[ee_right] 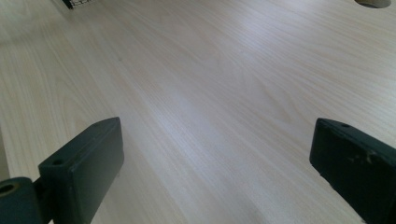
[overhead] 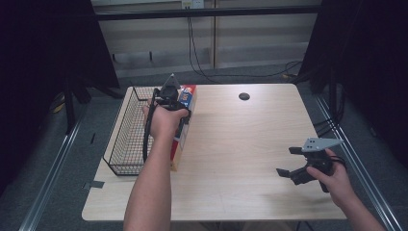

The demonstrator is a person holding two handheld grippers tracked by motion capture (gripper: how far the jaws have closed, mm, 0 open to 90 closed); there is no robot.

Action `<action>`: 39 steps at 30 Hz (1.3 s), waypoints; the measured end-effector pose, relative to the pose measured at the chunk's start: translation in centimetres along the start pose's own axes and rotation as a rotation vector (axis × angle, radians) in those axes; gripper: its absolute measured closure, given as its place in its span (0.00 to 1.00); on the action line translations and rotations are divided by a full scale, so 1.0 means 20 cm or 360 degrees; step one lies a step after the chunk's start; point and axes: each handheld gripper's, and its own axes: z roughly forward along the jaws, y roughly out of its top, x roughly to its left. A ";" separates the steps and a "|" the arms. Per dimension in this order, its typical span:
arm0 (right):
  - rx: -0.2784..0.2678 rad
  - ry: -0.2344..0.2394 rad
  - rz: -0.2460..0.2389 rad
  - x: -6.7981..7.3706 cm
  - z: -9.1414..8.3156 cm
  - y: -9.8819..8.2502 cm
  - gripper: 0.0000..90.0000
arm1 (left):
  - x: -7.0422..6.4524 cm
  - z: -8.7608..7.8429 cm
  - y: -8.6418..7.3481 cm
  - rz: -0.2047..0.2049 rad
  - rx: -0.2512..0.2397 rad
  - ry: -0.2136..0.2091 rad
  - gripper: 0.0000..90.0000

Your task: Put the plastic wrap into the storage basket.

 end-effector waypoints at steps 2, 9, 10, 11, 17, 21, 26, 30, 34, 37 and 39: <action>0.0000 -0.0003 -0.0006 0.00 0.00 0.00 0.03 | 0.00 0.00 0.00 -0.0005 0.0002 -0.0003 0.49; 0.0000 -0.0007 -0.0001 0.00 0.00 0.00 0.03 | 0.03 -0.04 0.00 -0.0029 -0.0016 -0.0001 0.49; 0.0000 -0.0008 0.0000 0.00 0.00 0.00 0.03 | 0.04 -0.04 0.00 -0.0010 -0.0017 0.0008 0.49; 0.0001 -0.0010 0.0003 0.00 0.00 0.00 0.03 | 0.04 -0.05 0.00 -0.0027 -0.0023 0.0006 0.48; 0.0001 -0.0007 0.0000 0.00 0.00 0.00 0.03 | 0.06 -0.08 0.00 -0.0048 -0.0021 0.0009 0.49; -0.0004 -0.0014 0.0001 0.00 0.00 0.00 0.03 | 0.09 -0.09 0.00 -0.0050 -0.0029 0.0018 0.49; -0.0004 -0.0017 0.0000 0.00 0.00 0.00 0.03 | 0.11 -0.11 -0.01 -0.0057 -0.0029 0.0026 0.49; -0.0006 -0.0018 0.0001 0.00 -0.01 0.00 0.03 | 0.12 -0.12 -0.01 -0.0053 -0.0033 0.0030 0.48; -0.0008 -0.0019 0.0000 0.00 -0.01 0.00 0.03 | 0.14 -0.13 -0.02 -0.0063 -0.0029 0.0026 0.49; -0.0008 -0.0015 -0.0001 0.00 -0.01 0.00 0.03 | 0.15 -0.13 -0.02 -0.0073 -0.0024 0.0029 0.49; -0.0006 -0.0015 -0.0001 0.00 -0.01 0.00 0.03 | 0.17 -0.14 -0.02 -0.0083 -0.0031 0.0036 0.49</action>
